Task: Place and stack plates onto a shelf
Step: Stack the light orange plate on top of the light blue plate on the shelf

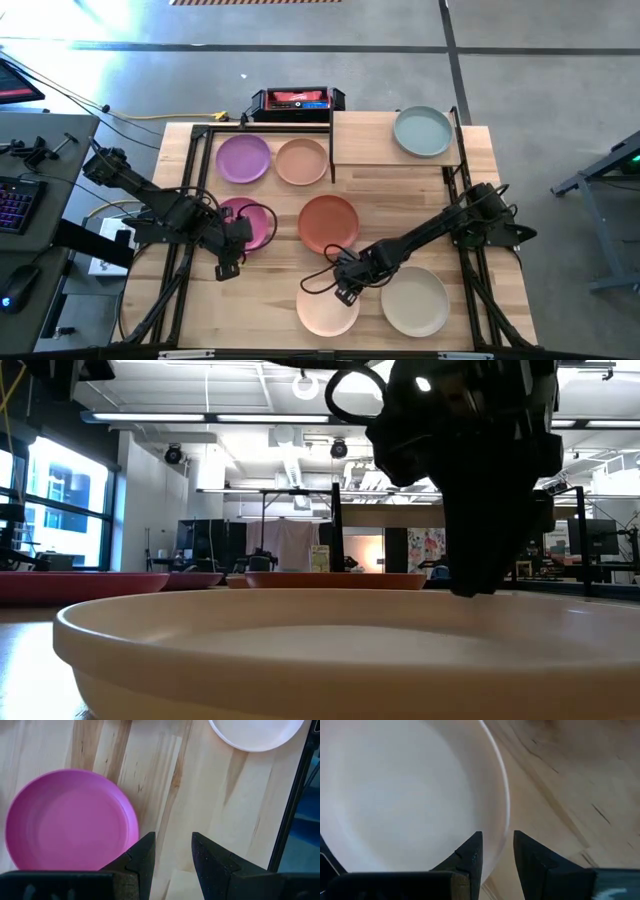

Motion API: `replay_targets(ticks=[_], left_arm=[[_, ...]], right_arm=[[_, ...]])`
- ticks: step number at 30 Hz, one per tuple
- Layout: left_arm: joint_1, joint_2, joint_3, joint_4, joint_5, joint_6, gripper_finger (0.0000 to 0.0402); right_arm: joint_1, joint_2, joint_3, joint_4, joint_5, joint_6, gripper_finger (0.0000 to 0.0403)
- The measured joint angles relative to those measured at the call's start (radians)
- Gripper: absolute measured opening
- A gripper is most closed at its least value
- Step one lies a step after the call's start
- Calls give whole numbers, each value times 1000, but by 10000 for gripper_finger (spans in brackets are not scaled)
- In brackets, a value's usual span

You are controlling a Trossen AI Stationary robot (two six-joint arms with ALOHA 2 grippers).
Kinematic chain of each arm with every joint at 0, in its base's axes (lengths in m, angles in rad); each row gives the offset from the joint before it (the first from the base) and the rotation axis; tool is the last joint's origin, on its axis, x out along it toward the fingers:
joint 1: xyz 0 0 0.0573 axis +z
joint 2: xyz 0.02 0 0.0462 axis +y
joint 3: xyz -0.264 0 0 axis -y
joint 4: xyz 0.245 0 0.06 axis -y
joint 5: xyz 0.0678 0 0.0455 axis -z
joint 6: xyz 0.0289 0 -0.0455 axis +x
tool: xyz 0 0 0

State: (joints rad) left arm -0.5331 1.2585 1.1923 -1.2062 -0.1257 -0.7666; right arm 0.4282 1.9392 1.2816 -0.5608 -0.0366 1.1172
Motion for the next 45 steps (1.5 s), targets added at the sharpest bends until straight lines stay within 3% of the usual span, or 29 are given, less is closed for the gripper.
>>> replay_targets(ticks=[15, 22, 28, 45], left_arm=[[0, 0, 0, 0, -18, 0, 117], [0, 0, 0, 0, -19, 1, 117], [0, 0, 0, 0, -19, 1, 117], [0, 0, 0, 5, -42, 2, 117]], right_arm=[[-1, 44, 0, 17, -20, 34, 87], [-1, 44, 0, 20, -42, 53, 10], [0, 41, 0, 18, -91, 72, 3], [-37, -200, 0, -217, -34, 109, 0]])
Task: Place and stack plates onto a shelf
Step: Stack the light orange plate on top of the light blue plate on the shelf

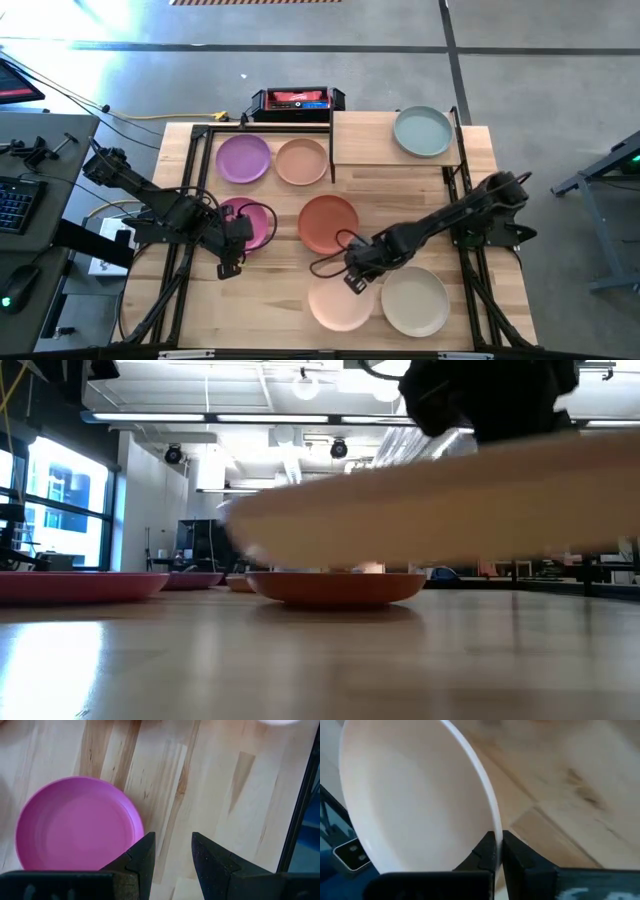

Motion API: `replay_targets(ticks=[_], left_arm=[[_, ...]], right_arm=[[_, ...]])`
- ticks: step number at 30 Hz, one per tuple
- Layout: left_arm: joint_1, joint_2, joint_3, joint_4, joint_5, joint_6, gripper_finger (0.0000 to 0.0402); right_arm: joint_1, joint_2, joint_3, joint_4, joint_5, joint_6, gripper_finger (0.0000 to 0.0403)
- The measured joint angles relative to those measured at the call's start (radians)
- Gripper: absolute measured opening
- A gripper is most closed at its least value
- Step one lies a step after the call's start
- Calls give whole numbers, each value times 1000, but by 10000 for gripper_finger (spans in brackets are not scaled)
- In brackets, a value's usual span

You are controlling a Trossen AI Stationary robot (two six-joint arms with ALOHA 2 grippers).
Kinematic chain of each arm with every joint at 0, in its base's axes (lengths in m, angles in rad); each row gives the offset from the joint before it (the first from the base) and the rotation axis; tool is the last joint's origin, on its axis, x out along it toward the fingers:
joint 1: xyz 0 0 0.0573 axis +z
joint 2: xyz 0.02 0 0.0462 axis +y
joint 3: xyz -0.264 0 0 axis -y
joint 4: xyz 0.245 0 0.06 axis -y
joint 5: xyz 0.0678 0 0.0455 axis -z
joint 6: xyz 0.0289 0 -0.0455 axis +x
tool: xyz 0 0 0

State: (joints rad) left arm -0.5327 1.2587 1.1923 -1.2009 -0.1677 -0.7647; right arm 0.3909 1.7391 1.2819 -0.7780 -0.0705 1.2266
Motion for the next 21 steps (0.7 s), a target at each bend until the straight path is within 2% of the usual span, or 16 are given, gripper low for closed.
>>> replay_targets(ticks=[11, 21], left_arm=[[0, 0, 0, 3, -74, 0, 117], [33, 0, 0, 2, -186, 44, 117]], right_arm=[[-120, -249, 0, -253, 70, 0, 0], [-318, -529, 0, -462, 169, -4, 0]])
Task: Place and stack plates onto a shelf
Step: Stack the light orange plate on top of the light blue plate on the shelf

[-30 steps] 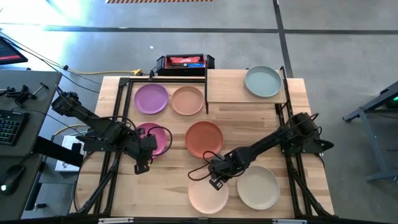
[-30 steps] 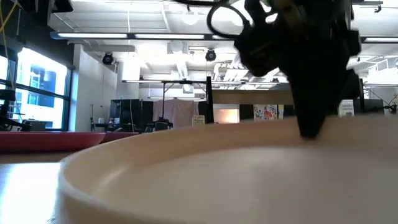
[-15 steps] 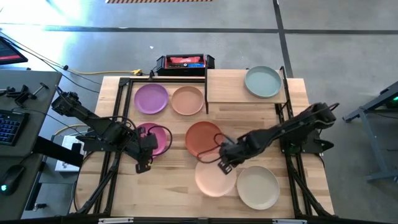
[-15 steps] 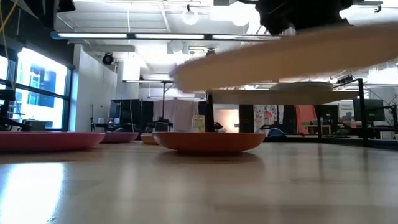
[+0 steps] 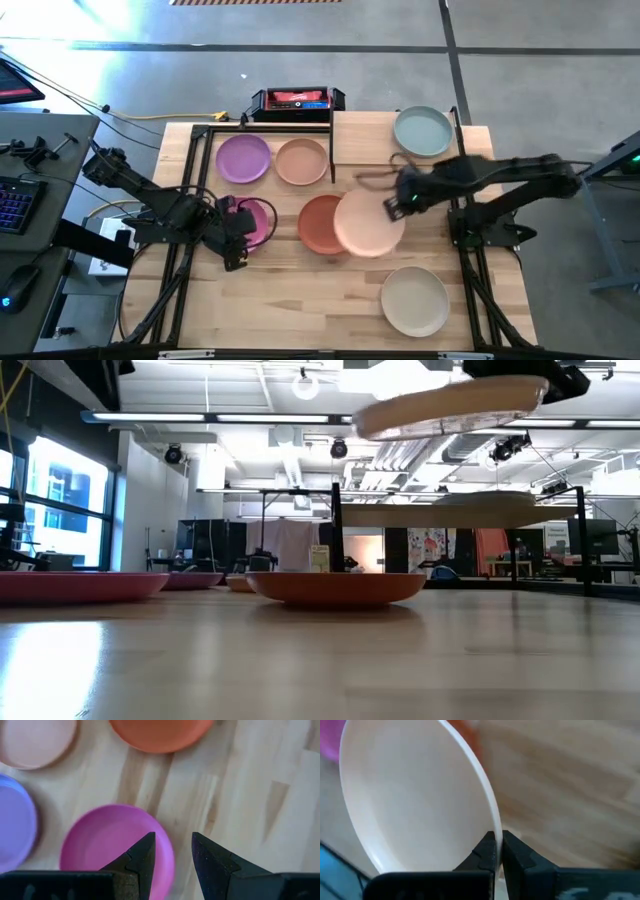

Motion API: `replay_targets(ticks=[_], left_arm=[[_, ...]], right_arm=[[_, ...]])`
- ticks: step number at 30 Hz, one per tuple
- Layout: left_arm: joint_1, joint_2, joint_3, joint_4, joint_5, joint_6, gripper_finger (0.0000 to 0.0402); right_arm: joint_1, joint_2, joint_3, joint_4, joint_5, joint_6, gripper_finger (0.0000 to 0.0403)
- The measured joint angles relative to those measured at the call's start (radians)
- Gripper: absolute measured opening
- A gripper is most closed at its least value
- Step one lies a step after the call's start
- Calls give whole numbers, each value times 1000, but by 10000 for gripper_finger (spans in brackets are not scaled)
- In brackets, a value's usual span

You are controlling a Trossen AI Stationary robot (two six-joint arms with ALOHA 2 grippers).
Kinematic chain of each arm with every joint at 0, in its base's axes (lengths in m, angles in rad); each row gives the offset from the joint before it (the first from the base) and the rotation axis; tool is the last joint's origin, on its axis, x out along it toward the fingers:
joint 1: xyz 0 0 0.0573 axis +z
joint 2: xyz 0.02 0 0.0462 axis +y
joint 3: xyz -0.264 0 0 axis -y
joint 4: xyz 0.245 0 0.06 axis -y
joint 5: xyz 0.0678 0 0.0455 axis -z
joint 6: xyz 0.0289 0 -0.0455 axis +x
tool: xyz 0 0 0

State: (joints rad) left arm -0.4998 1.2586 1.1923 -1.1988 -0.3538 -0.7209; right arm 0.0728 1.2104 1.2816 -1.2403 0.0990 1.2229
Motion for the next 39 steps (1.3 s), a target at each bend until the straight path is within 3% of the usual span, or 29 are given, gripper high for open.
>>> replay_targets(ticks=[15, 21, 31, 39], left_arm=[[310, 0, 0, 0, -187, 267, 117], [449, 0, 0, 24, -190, 376, 117], [589, 0, 0, 124, -95, 515, 117], [647, 0, 0, 147, -65, 548, 117]], right_arm=[[-541, -292, 0, -103, 32, -141, 0], [-765, -344, -1, -103, 28, -245, 0], [-1119, -303, -2, -97, -134, -476, 0], [-1320, -215, -2, -28, -358, -622, 0]])
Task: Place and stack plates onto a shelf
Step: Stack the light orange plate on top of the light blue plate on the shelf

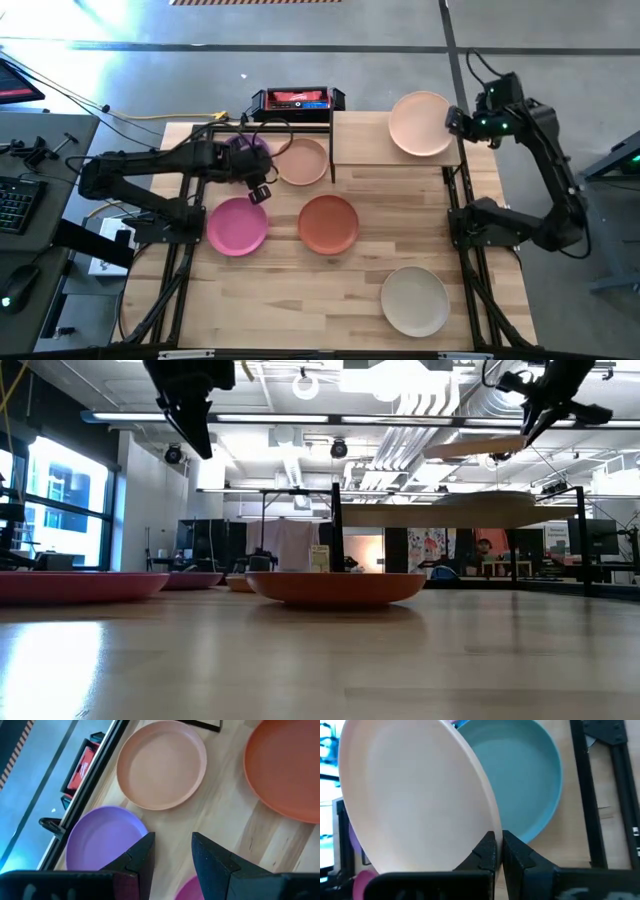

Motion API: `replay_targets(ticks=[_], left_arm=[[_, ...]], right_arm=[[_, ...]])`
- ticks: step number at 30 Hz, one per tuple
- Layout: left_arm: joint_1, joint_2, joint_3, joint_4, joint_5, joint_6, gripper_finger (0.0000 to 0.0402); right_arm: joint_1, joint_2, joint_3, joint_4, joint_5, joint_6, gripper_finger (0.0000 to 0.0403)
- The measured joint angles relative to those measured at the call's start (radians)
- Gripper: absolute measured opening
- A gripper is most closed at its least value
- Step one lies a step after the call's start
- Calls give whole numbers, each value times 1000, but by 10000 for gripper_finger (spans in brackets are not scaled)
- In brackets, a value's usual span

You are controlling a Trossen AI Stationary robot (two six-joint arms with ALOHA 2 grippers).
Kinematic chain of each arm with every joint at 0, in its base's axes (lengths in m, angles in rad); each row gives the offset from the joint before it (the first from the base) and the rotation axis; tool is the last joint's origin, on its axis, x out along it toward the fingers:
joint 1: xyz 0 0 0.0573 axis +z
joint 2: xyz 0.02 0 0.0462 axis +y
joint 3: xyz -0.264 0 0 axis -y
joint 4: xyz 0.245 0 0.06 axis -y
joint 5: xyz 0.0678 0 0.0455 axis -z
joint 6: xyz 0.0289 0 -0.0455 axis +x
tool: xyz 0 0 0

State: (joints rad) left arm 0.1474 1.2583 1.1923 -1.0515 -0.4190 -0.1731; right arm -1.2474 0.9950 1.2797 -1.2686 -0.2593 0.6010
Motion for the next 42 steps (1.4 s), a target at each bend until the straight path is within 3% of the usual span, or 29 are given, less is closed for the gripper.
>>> replay_targets(ticks=[8, 13, 18, 31, 42], left_arm=[[26, 0, 0, 0, 21, 2, 117], [39, 0, 0, 3, 22, 2, 117], [44, 0, 0, 3, 22, 2, 117], [44, 0, 0, 7, 24, 2, 117], [44, 0, 0, 11, 24, 2, 117]], right_arm=[[-45, 20, -22, -13, -33, -52, 0], [-51, -59, -195, 31, -33, -35, 0], [-51, -154, -323, 200, -55, 60, 0], [-194, -131, -299, 216, -51, 118, 0], [-188, -130, -299, 189, -30, 164, 0]])
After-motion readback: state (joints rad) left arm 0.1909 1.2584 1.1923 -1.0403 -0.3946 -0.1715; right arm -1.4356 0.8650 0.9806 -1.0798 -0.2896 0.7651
